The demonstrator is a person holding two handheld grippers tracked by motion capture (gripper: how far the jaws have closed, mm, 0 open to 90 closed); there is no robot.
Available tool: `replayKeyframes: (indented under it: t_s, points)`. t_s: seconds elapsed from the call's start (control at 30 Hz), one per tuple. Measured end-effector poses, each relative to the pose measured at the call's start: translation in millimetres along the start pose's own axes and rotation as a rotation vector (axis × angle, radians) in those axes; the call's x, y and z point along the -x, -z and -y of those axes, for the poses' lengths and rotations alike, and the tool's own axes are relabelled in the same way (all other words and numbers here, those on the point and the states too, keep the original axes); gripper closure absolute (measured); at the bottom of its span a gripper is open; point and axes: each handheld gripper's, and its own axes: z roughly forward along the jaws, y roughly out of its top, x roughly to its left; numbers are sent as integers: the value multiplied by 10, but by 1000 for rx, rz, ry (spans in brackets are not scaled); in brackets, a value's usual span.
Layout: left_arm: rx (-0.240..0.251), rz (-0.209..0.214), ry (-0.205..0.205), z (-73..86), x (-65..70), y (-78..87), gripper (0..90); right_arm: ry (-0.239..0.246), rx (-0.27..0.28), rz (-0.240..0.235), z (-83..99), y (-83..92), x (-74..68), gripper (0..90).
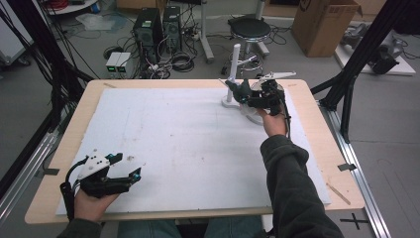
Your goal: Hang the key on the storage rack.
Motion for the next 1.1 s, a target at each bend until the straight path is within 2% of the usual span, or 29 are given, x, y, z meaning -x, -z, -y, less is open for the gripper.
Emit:
replayKeyframes:
  t_s: [0.37,0.43,1.1]
  points:
    - [0,2,-2,0,-2,-1,180,-12,-17,13,49,-60,10,471]
    - [0,1,0,0,0,-1,180,-1,-21,21,54,-74,1,470]
    - [-1,-2,-2,1,-5,8,180,-2,-55,24,80,-192,-43,459]
